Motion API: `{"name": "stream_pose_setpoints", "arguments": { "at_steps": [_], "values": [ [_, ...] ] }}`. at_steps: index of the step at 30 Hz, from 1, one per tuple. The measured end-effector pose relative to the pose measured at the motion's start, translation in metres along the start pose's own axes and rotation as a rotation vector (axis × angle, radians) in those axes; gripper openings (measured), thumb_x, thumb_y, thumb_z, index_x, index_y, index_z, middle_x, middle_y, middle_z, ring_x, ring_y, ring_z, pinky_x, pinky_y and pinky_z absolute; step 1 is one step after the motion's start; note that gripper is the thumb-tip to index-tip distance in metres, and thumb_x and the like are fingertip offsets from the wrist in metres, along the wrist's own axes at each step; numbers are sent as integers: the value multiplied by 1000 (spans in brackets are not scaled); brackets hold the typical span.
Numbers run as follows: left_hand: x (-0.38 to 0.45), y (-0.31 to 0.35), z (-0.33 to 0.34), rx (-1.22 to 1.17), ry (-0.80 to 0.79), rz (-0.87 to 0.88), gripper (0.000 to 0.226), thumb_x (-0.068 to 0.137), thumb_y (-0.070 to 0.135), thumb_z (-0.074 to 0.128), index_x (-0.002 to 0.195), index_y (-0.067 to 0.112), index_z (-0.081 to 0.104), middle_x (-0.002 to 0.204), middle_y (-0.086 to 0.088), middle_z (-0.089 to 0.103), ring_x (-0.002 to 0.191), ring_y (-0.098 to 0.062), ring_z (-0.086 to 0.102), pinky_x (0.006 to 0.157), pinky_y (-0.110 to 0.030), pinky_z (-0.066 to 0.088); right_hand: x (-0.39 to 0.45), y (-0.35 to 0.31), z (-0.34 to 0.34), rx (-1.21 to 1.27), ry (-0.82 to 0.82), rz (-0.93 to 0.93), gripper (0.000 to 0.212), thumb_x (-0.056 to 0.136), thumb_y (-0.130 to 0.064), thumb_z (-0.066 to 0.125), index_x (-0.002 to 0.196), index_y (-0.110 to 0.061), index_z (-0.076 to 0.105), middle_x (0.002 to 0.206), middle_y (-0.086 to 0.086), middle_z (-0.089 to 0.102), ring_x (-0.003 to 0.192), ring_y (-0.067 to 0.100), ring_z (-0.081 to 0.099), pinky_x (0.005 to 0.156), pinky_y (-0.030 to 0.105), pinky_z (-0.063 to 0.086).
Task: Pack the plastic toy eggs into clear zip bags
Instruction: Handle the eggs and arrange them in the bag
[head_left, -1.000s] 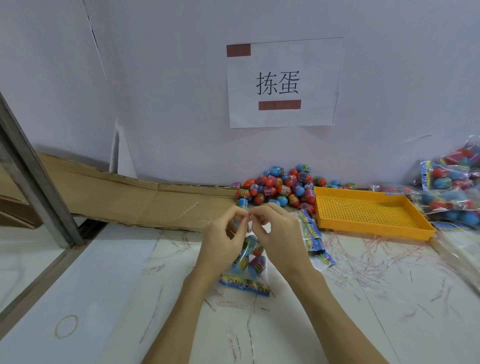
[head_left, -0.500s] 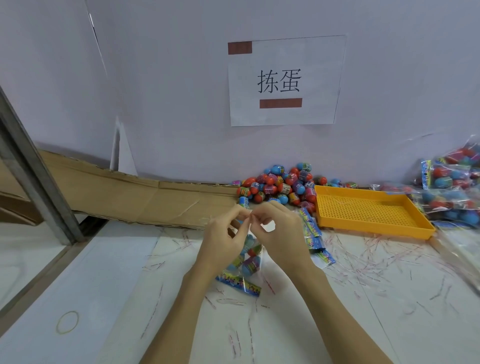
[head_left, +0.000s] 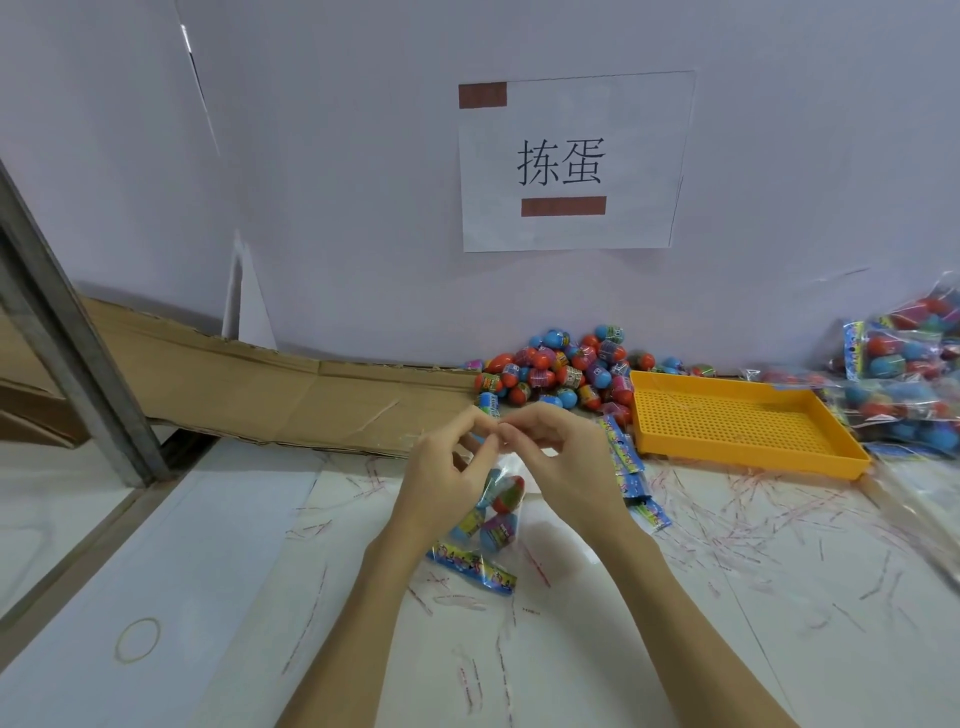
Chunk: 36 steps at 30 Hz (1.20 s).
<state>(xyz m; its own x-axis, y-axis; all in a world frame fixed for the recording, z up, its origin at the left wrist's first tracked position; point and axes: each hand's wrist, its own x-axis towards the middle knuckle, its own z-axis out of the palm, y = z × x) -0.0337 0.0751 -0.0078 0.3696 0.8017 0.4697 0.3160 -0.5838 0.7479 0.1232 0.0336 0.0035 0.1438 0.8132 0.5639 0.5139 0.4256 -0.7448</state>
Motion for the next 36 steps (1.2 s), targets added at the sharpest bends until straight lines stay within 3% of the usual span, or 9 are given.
{"name": "stream_pose_setpoints", "arguments": {
  "at_steps": [9,13,17,25,30,36],
  "values": [
    [0,2,0,5,16,-10,7,101,15,65,98,13,71,84,3,70,76,-15,66,66,-27,56,-1,1,8,-65,47,89,5,95,-14,69,94,-16,74,81,-10,71,78,4,67,69,12,53],
    [0,1,1,17,26,-20,8,100,15,66,94,16,70,79,10,68,75,-8,65,65,-16,51,-2,2,12,-100,73,129,4,94,-16,70,92,-18,73,80,-11,70,76,4,66,68,14,53],
    [1,0,2,42,31,-28,10,99,15,67,91,20,69,78,13,68,78,-5,65,67,-13,51,-2,2,14,-204,106,105,7,91,-16,71,85,-19,70,77,-10,67,71,5,62,64,17,51],
    [0,0,2,21,37,-64,10,101,14,65,93,20,66,80,11,69,78,-6,68,70,-14,54,-2,7,11,-118,21,99,5,93,-14,72,93,-18,73,82,-11,69,79,4,66,70,18,56],
    [-1,0,2,0,-10,-80,5,101,13,64,103,12,68,85,4,71,80,-11,69,74,-25,59,-3,6,9,-80,-16,78,9,92,-12,73,93,-21,72,82,-13,70,79,4,66,68,15,54],
    [0,2,3,28,13,-68,9,100,19,67,91,19,67,76,7,69,74,-10,67,67,-23,58,-2,6,8,-183,33,76,7,89,-10,73,87,-16,70,78,-10,65,77,6,61,64,17,52]
  ]
}}
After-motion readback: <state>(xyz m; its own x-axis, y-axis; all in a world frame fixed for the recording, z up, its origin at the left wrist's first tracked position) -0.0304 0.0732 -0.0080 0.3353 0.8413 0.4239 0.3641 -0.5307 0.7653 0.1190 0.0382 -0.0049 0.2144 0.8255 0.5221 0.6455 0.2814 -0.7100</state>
